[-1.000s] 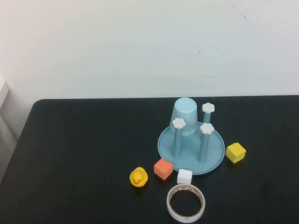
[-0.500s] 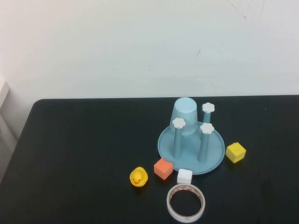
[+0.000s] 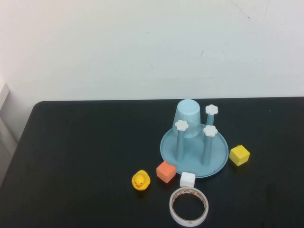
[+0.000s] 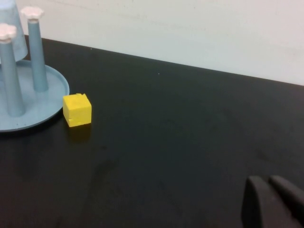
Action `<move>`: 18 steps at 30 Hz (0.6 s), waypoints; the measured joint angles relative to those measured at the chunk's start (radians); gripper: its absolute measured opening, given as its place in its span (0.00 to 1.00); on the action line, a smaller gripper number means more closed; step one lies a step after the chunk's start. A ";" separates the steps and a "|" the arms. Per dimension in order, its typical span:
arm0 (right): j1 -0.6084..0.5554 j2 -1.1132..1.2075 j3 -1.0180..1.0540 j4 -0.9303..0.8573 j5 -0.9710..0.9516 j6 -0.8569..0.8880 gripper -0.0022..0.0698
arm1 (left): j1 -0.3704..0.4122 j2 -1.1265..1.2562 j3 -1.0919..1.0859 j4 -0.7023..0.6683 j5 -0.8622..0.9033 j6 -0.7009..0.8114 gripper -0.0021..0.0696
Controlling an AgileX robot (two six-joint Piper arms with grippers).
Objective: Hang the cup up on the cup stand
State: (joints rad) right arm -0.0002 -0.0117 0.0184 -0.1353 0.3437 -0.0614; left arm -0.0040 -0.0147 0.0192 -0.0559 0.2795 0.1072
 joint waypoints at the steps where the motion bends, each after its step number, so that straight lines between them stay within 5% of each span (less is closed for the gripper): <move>1: 0.000 0.000 0.000 0.000 0.000 0.000 0.03 | -0.010 0.000 0.000 0.000 0.003 0.005 0.03; 18: 0.000 0.000 0.000 0.001 0.000 0.000 0.03 | -0.036 0.000 0.000 -0.003 0.023 0.018 0.03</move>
State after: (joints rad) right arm -0.0002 -0.0117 0.0184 -0.1339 0.3437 -0.0614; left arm -0.0405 -0.0147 0.0192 -0.0590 0.3022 0.1255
